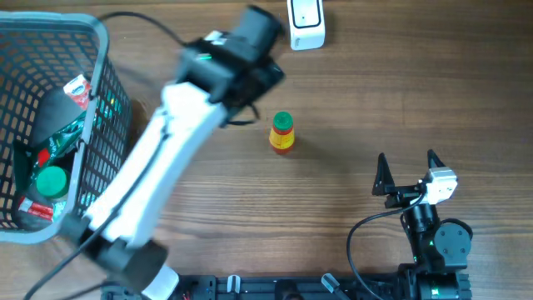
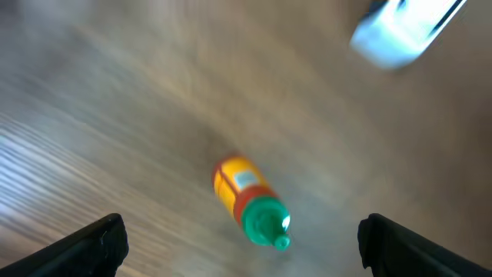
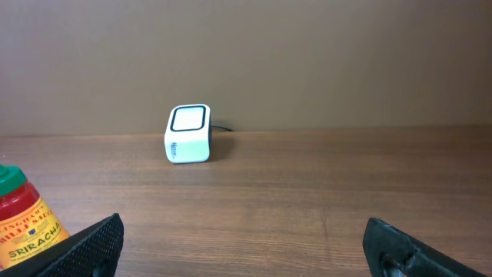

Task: Scan the item barcode
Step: 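Return the left gripper into the basket toward the green glove pack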

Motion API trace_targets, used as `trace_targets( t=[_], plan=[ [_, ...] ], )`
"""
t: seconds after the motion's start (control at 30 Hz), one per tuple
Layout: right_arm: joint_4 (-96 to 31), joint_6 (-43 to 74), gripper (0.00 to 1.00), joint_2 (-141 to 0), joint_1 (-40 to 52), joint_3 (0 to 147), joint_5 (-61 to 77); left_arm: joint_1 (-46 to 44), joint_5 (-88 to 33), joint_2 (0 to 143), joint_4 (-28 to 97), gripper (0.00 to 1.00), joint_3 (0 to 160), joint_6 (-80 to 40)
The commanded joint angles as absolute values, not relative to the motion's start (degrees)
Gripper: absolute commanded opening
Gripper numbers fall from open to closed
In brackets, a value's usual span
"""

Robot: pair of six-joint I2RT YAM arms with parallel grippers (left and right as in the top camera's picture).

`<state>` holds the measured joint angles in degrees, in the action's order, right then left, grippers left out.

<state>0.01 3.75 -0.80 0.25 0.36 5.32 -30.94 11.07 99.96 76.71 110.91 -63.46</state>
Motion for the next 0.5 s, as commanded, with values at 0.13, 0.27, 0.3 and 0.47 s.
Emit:
trace_targets(
  t=[0.13, 0.27, 0.3, 0.47],
  plan=[
    [0.2, 3.1, 1.00, -0.8, 0.4, 0.3, 5.0, -17.6, 20.6, 86.6, 76.7, 1.00, 111.9, -63.4],
    [0.2, 3.1, 1.00, -0.8, 0.4, 0.3, 5.0, -9.7, 22.7, 82.8, 76.8, 1.00, 111.9, -63.4],
    [0.2, 3.1, 1.00, -0.8, 0.4, 0.3, 5.0, -7.6, 23.0, 82.1, 76.7, 1.00, 111.9, -63.4],
    [0.2, 3.1, 1.00, -0.8, 0.4, 0.3, 5.0, 4.0, 23.0, 81.1, 77.6, 1.00, 111.9, -63.9]
  ],
)
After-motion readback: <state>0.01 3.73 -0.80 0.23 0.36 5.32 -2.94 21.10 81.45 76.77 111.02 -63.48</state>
